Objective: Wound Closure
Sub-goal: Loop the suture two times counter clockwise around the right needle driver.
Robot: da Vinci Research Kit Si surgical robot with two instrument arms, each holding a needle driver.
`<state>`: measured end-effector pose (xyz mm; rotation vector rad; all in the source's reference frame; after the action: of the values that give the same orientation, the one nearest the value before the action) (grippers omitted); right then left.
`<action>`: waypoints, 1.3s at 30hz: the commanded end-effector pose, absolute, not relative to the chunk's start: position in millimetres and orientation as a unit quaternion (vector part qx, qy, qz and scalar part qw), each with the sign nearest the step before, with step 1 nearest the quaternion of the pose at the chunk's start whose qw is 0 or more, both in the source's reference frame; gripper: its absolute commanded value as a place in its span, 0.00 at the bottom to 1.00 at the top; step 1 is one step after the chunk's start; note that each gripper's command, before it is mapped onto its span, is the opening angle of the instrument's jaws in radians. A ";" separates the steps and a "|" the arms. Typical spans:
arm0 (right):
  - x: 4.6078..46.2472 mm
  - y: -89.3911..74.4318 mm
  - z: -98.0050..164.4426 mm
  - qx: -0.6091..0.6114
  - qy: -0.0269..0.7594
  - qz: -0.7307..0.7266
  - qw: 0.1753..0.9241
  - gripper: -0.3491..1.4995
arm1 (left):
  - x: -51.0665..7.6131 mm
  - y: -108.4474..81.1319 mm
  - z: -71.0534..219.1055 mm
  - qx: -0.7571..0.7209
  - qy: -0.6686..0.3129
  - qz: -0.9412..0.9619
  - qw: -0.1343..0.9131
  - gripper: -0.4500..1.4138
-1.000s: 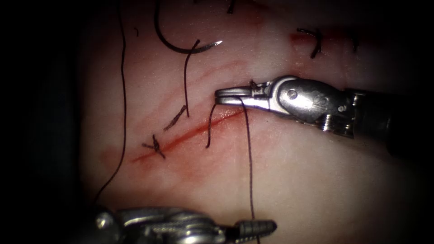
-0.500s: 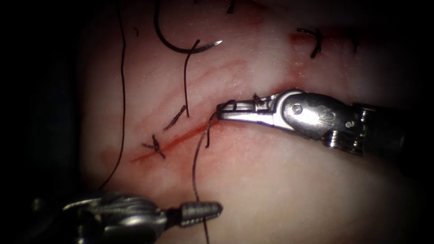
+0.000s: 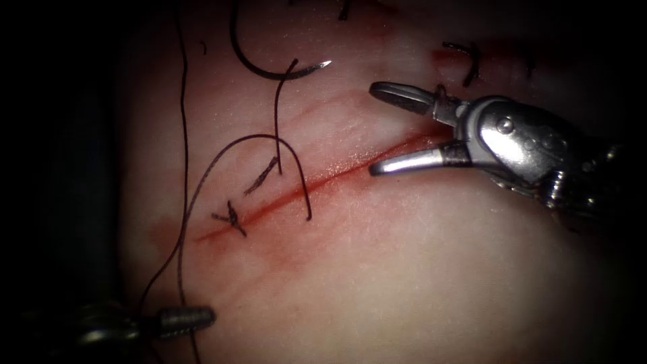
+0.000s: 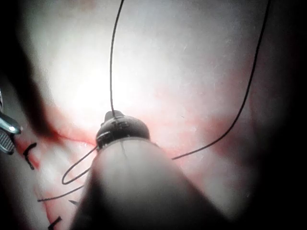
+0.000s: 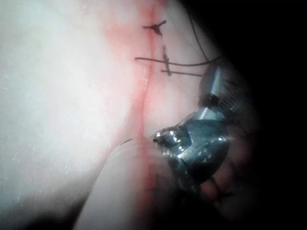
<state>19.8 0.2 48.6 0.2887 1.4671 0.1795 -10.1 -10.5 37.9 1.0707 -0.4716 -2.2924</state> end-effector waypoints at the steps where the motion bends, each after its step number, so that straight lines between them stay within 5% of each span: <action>1: 21.1 2.1 49.3 0.120 0.672 0.069 0.728 0.00 | -10.8 -10.1 38.3 0.396 -0.179 -0.854 0.285 0.05; 17: 35.1 2.4 56.7 0.146 0.674 -0.006 0.724 0.00 | -10.5 -9.5 37.7 0.327 -0.209 -0.844 0.371 0.05; 39: 33.9 -2.5 58.1 0.245 0.707 0.041 0.662 0.00 | -10.8 -2.8 38.8 0.356 -0.190 -0.856 0.322 0.05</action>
<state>33.1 -2.7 57.9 0.5490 1.6032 0.1059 -10.3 -3.0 38.8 0.9437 -0.4904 -2.2623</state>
